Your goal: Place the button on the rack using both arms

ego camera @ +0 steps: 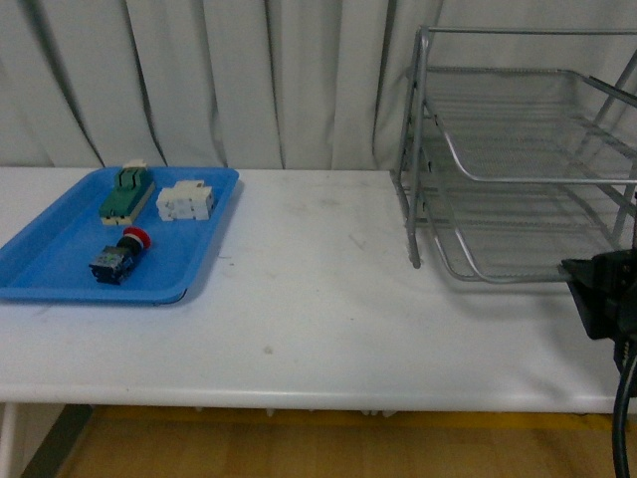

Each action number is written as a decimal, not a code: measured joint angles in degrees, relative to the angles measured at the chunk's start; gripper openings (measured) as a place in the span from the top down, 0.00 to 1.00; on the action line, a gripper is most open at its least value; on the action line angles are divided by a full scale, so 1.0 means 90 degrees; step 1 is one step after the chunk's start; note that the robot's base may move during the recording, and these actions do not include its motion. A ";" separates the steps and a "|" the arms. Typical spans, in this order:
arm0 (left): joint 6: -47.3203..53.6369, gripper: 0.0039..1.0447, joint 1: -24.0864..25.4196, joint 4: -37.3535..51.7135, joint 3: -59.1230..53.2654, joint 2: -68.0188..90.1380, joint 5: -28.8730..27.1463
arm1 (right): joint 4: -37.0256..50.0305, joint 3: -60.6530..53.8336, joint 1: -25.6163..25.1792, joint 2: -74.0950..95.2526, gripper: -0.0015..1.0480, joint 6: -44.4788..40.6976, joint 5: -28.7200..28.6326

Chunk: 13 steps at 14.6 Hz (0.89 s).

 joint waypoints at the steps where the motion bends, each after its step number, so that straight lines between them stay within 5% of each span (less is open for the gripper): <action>1: 0.0000 0.06 0.0000 -0.0002 0.0000 0.0000 0.0002 | 0.0265 -0.0386 0.0002 -0.0114 0.97 0.0000 -0.0012; 3: 0.0000 0.06 0.0000 0.0000 0.0000 0.0000 0.0002 | 0.0461 -0.0753 0.0000 -0.0233 0.94 -0.0080 -0.0027; 10: 0.0000 0.06 0.0000 -0.0002 0.0000 0.0000 0.0000 | -0.0551 -0.1974 0.0236 -0.1989 0.05 -0.2919 0.0675; 13: 0.0000 0.06 0.0000 0.0000 0.0000 0.0000 0.0000 | -0.1353 -0.2749 0.0731 -0.3342 0.06 -0.3551 0.1659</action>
